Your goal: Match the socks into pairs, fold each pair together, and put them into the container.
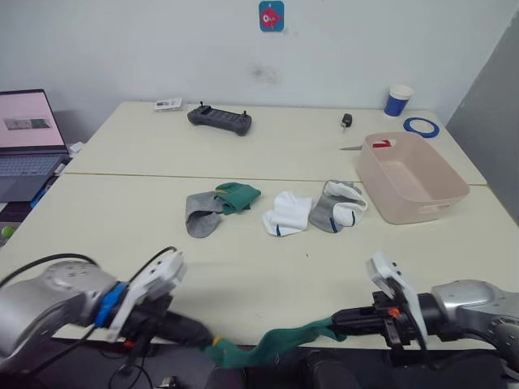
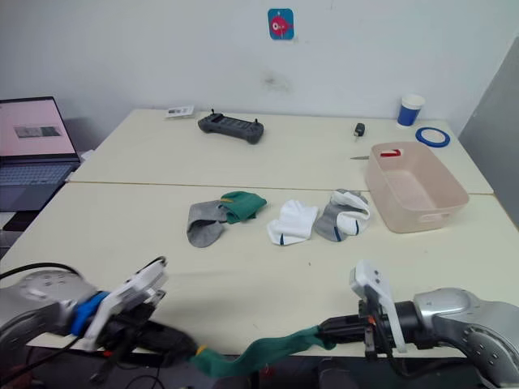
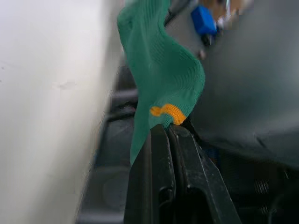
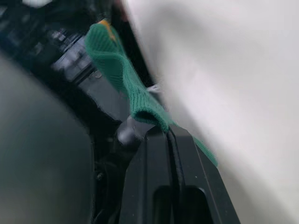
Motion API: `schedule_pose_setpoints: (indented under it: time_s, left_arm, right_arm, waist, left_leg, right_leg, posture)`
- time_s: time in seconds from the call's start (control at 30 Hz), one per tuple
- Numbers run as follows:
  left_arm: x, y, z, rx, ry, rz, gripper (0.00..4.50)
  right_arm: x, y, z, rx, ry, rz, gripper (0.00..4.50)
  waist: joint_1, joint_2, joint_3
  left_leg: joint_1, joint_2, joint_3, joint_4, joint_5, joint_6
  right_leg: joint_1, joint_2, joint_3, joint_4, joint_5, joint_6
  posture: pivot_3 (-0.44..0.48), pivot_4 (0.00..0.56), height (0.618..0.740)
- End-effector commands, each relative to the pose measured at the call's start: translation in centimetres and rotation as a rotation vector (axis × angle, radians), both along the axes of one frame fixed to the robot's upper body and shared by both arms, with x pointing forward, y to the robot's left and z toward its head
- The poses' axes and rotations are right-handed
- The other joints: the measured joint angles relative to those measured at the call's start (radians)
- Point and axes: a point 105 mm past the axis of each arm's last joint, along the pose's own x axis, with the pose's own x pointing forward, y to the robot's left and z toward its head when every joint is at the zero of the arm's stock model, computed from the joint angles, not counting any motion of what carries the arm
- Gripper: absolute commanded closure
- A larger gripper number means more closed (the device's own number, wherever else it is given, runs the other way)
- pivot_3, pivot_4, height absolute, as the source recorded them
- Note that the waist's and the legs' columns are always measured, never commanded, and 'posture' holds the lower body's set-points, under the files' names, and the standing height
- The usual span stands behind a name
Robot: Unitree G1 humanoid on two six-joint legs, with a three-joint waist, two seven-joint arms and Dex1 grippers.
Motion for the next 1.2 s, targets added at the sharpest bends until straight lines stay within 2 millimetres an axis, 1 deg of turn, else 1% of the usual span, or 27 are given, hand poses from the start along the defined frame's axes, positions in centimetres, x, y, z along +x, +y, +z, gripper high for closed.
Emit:
schedule_pose_setpoints:
  time_s: [0.03, 0.1, 0.17, 0.27, 0.37, 0.47, 0.57, 0.7, 0.93, 1.0, 1.07, 1.13, 1.2]
  left_arm:
    - [2.8, -0.1, -2.3, 0.059, 0.048, 0.085, 4.5]
    - [5.4, -0.4, -2.8, 0.068, 0.024, 0.141, 4.5]
    - [7.6, -0.4, -3.3, 0.092, -0.004, 0.192, 4.5]
    - [8.8, -0.2, -3.7, 0.118, -0.011, 0.203, 4.5]
    - [9.1, -0.2, -4.2, 0.142, -0.02, 0.205, 4.5]
    - [9.3, -0.3, -4.5, 0.14, -0.022, 0.222, 4.5]
    - [9.1, -0.5, -4.5, 0.136, -0.028, 0.222, 4.5]
    - [9.0, -0.8, -4.4, 0.135, -0.04, 0.218, 4.5]
    - [8.7, -0.6, -5.1, 0.152, -0.032, 0.225, 4.5]
    - [8.9, -0.4, -5.2, 0.152, -0.047, 0.243, 4.5]
    - [9.7, 0.0, -5.1, 0.155, -0.111, 0.281, 4.09]
    - [10.1, 0.6, -4.6, 0.14, -0.144, 0.32, 3.65]
    - [10.3, 1.1, -4.1, 0.125, -0.157, 0.347, 3.08]
  right_arm:
    - [1.7, -0.2, -0.9, -0.041, 0.039, -0.103, 4.46]
    - [3.5, -0.5, -1.2, -0.067, 0.026, -0.182, 4.46]
    - [4.8, -0.8, -1.3, -0.084, 0.019, -0.23, 4.46]
    - [6.0, -1.2, -1.4, -0.117, -0.001, -0.276, 4.46]
    - [6.3, -1.7, -1.5, -0.149, -0.019, -0.298, 4.46]
    - [6.0, -2.2, -2.0, -0.184, -0.022, -0.308, 4.46]
    - [5.3, -2.3, -2.3, -0.2, -0.014, -0.304, 4.46]
    - [4.7, -2.2, -2.5, -0.202, -0.004, -0.305, 4.46]
    - [5.0, -2.5, -2.8, -0.214, -0.001, -0.352, 4.46]
    - [5.1, -2.8, -2.8, -0.226, -0.013, -0.374, 4.04]
    - [5.4, -3.3, -2.6, -0.229, -0.035, -0.398, 3.5]
    - [5.8, -3.9, -2.2, -0.23, -0.064, -0.43, 2.81]
    - [6.0, -4.5, -1.7, -0.222, -0.08, -0.454, 2.1]
  waist:
    - [-0.001, -0.001, 0.0]
    - [-0.001, -0.002, 0.0]
    - [-0.001, -0.002, 0.0]
    - [-0.004, -0.002, 0.0]
    - [-0.003, -0.002, 0.0]
    - [-0.001, 0.0, -0.001]
    - [0.002, 0.0, -0.001]
    - [0.0, 0.0, -0.001]
    - [-0.001, 0.001, -0.002]
    - [-0.001, 0.001, -0.002]
    - [0.0, 0.002, -0.002]
    - [0.003, 0.002, -0.002]
    - [0.002, 0.002, -0.002]
  left_leg:
    - [-0.002, -0.001, 0.0, 0.0, 0.0, 0.0]
    - [-0.008, -0.001, 0.0, 0.0, 0.0, 0.0]
    - [-0.017, -0.001, -0.001, 0.001, 0.0, 0.0]
    - [-0.017, 0.0, -0.001, 0.001, 0.0, 0.001]
    - [-0.017, 0.004, -0.001, 0.0, -0.003, 0.006]
    - [-0.017, 0.007, -0.001, 0.0, -0.004, 0.007]
    - [-0.017, 0.008, -0.002, 0.0, -0.004, 0.007]
    - [-0.016, 0.008, 0.0, 0.001, -0.004, 0.007]
    - [-0.014, 0.008, 0.0, 0.001, -0.003, 0.007]
    - [-0.015, 0.008, 0.0, 0.001, -0.003, 0.007]
    - [-0.015, 0.008, 0.0, 0.001, -0.003, 0.007]
    - [-0.015, 0.008, 0.0, 0.001, -0.003, 0.007]
    - [-0.014, 0.008, 0.0, 0.002, -0.003, 0.007]
  right_leg:
    - [0.001, 0.001, 0.0, 0.001, 0.0, 0.0]
    - [-0.003, 0.002, 0.001, 0.0, 0.004, 0.008]
    - [-0.011, 0.003, 0.001, 0.0, 0.006, 0.01]
    - [-0.012, 0.004, 0.001, 0.0, 0.006, 0.01]
    - [-0.012, 0.007, 0.001, 0.0, 0.005, 0.008]
    - [-0.012, 0.01, 0.0, 0.0, 0.005, 0.003]
    - [-0.012, 0.011, -0.001, 0.001, 0.003, 0.006]
    - [-0.011, 0.011, 0.001, 0.001, 0.002, 0.006]
    - [-0.011, 0.011, 0.001, 0.001, 0.004, 0.005]
    - [-0.011, 0.011, 0.001, 0.001, 0.004, 0.005]
    - [-0.011, 0.011, 0.001, 0.001, 0.004, 0.005]
    - [-0.011, 0.01, 0.001, 0.001, 0.004, 0.005]
    - [-0.01, 0.01, 0.001, 0.001, 0.005, 0.004]
  posture:
    - [0.0, 0.15, 0.74]
    - [0.0, 0.15, 0.74]
    - [0.0, 0.15, 0.74]
    - [0.0, 0.15, 0.74]
    - [0.0, 0.15, 0.74]
    - [0.0, 0.15, 0.74]
    - [0.0, 0.15, 0.74]
    - [0.0, 0.15, 0.74]
    - [0.0, 0.15, 0.74]
    - [0.0, 0.15, 0.74]
    - [0.0, 0.15, 0.74]
    - [0.0, 0.15, 0.74]
    - [0.0, 0.15, 0.74]
